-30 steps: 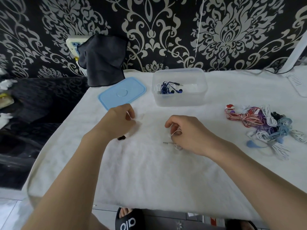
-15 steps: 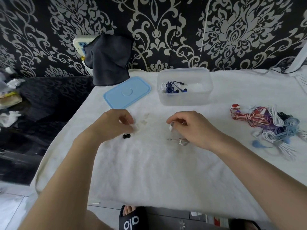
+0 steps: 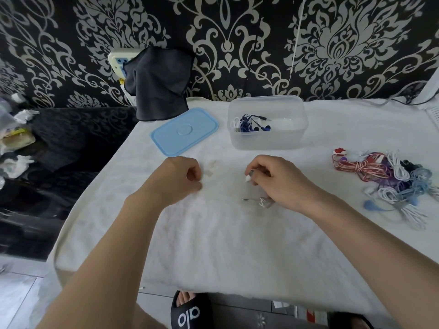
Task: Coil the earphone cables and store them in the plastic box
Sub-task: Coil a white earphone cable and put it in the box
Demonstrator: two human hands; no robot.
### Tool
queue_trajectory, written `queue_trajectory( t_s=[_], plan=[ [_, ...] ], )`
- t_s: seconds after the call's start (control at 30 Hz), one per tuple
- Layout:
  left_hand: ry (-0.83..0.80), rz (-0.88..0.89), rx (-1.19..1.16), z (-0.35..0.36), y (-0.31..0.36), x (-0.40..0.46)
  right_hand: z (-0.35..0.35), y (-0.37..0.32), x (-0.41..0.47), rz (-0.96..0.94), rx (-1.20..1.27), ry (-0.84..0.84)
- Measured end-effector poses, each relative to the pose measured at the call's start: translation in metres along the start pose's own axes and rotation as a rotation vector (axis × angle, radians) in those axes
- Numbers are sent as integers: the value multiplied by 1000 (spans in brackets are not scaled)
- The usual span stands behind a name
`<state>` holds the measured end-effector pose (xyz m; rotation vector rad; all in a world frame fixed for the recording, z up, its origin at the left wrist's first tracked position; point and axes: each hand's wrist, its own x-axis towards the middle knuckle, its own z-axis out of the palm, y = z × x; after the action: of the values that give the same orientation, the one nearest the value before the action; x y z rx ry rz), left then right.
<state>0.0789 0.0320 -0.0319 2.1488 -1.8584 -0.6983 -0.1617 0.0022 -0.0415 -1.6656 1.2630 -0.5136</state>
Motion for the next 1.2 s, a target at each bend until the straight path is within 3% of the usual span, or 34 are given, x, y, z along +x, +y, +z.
queue_trajectory(
  t_s=[0.53,0.73,1.2],
  plan=[
    [9,256,-232,2,28,-8,-6,-16,-4,6,327,32],
    [-15,303,-293,5,37,-9,-5,-20,-8,-3,332,-20],
    [-11,333,-306,7,45,-10,-5,-21,-10,-23,301,28]
  ],
)
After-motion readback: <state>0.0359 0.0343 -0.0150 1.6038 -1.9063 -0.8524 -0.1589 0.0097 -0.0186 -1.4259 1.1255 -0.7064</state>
